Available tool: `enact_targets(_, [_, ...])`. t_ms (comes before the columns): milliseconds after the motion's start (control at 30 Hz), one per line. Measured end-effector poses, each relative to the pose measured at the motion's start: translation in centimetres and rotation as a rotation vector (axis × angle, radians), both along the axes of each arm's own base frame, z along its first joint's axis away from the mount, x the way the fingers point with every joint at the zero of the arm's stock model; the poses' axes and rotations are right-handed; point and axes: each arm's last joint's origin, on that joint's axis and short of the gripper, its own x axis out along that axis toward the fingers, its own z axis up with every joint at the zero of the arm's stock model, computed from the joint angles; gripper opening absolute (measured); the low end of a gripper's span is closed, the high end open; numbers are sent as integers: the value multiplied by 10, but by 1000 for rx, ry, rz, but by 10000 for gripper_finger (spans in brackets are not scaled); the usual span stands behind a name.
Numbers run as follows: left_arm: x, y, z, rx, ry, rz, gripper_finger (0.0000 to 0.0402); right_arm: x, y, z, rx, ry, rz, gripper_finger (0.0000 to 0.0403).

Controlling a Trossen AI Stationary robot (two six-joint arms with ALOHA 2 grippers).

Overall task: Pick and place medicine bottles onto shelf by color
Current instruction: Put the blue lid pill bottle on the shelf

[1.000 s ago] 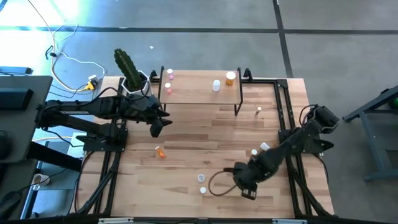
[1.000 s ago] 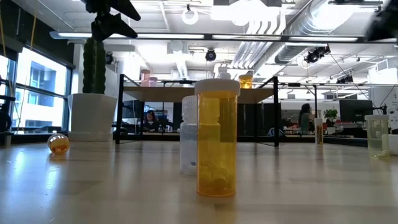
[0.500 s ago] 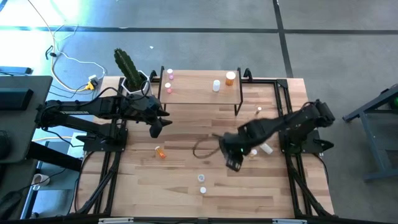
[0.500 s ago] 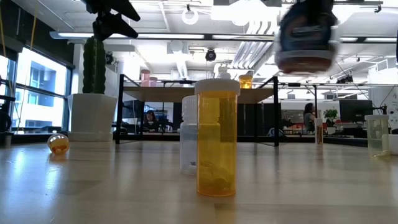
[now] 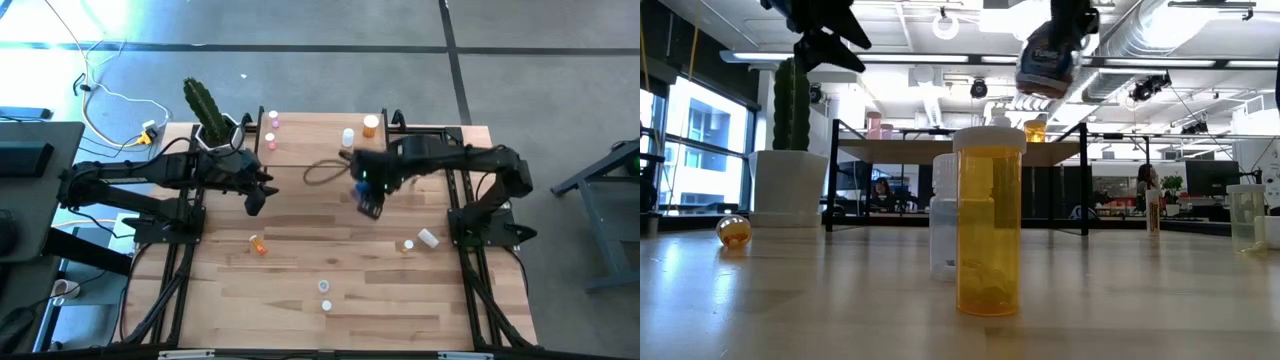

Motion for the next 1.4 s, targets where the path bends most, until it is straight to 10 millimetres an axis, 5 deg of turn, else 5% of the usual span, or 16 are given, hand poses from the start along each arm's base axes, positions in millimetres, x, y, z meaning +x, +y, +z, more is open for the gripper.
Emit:
enact_targets(333, [0,7,-1,3,9,42,209,-10,-61,25,-244,-11,131,165])
enact_targets(667, [-1,11,-1,-2,6,69,209,-22,-103,25,-349,49,241,165])
enact_targets(1067, [-1,11,-1,-32,-7,97,209,-32,-122,24,-338,71,312,165])
enact_targets(1400, [-1,11,-1,-95,-33,148,209,-16,-126,2,-213,113,397,166])
